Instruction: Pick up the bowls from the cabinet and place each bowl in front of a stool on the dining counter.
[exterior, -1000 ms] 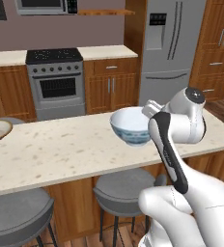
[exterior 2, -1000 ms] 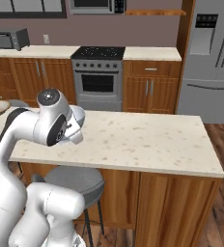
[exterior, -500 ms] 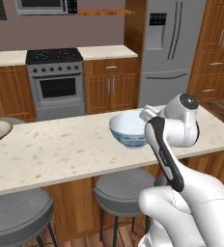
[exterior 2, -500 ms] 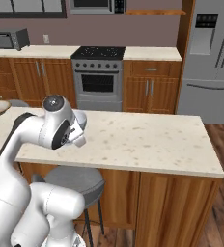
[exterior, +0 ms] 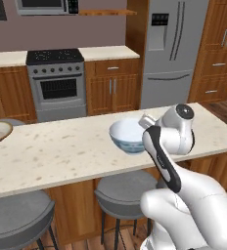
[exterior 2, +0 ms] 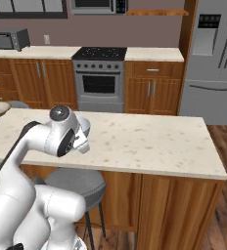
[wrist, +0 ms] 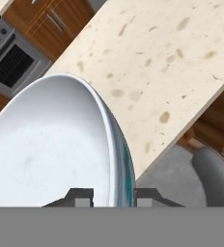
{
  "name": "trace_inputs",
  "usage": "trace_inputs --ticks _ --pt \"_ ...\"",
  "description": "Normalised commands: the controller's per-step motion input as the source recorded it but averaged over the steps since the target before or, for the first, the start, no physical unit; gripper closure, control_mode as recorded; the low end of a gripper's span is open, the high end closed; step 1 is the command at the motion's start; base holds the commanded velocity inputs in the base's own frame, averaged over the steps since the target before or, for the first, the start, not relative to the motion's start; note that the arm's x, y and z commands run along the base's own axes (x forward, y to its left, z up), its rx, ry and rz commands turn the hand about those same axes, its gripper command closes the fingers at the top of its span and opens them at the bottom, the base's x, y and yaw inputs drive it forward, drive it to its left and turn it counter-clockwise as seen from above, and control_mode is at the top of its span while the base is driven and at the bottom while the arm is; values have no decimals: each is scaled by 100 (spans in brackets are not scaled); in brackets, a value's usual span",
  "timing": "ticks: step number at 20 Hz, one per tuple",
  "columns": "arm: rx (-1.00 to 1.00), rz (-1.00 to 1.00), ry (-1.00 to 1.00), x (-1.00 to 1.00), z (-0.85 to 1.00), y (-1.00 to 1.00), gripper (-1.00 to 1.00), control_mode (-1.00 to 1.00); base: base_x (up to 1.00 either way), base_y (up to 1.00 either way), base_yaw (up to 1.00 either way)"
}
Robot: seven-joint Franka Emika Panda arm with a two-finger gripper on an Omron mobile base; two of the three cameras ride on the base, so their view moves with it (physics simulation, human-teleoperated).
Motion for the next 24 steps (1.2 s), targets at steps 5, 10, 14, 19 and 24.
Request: trace_inputs --ticks 5,10,14,19,24 --pt "0 0 0 31 -25 0 100 -100 0 0 0" --pt "0 0 0 31 -26 0 100 -100 0 0 0" --pt "0 0 0 29 -26 0 100 -100 0 0 0" --pt "0 0 0 28 -23 0 100 -100 0 0 0" --pt "0 0 0 25 -19 0 100 -100 0 0 0"
